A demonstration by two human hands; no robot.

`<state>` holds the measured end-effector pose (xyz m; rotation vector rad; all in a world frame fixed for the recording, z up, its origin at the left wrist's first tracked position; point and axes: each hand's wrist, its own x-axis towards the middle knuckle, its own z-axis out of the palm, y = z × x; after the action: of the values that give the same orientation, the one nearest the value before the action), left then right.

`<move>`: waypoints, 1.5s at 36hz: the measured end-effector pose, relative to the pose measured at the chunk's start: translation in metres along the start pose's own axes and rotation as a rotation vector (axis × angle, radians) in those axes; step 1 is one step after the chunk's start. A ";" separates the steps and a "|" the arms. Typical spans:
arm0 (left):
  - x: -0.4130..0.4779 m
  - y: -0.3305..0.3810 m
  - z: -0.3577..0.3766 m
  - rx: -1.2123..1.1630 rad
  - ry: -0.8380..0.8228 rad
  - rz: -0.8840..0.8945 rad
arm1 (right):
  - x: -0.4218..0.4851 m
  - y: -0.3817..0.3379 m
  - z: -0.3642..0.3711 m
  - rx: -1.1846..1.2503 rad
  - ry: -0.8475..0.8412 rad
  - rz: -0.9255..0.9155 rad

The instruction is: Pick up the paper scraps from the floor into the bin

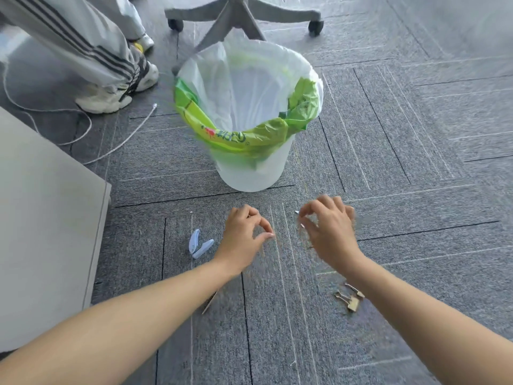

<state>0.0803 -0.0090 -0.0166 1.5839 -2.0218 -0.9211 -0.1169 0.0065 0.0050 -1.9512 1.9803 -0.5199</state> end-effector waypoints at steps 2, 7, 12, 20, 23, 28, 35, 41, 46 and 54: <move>0.000 0.016 -0.019 -0.087 0.030 0.029 | 0.017 -0.018 -0.022 0.025 0.100 -0.095; 0.010 0.063 -0.083 -0.183 0.201 0.273 | 0.063 -0.063 -0.081 0.123 0.223 -0.320; 0.053 0.097 -0.149 -0.081 0.489 0.398 | 0.122 -0.098 -0.127 0.149 0.203 -0.317; 0.136 0.102 -0.190 0.249 0.196 0.058 | 0.168 -0.118 -0.130 0.007 0.159 -0.026; 0.141 0.102 -0.195 0.414 0.044 -0.011 | 0.172 -0.114 -0.125 -0.109 0.078 -0.020; 0.140 0.111 -0.204 0.513 0.048 -0.040 | 0.173 -0.108 -0.126 -0.250 -0.041 -0.046; 0.123 0.135 -0.189 0.286 0.096 0.164 | 0.153 -0.096 -0.147 -0.049 0.033 -0.145; 0.062 0.142 -0.140 0.132 0.118 0.430 | 0.113 -0.058 -0.151 0.175 0.076 -0.140; 0.045 0.121 -0.081 0.074 -0.080 0.366 | 0.067 -0.001 -0.129 0.251 0.027 -0.055; 0.060 0.072 0.012 0.154 -0.301 0.095 | 0.006 0.087 -0.054 0.129 -0.197 0.220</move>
<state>0.0066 -0.0539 0.0216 1.4824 -2.4044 -1.0415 -0.2193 0.0033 0.0122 -1.6170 1.9530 -0.3739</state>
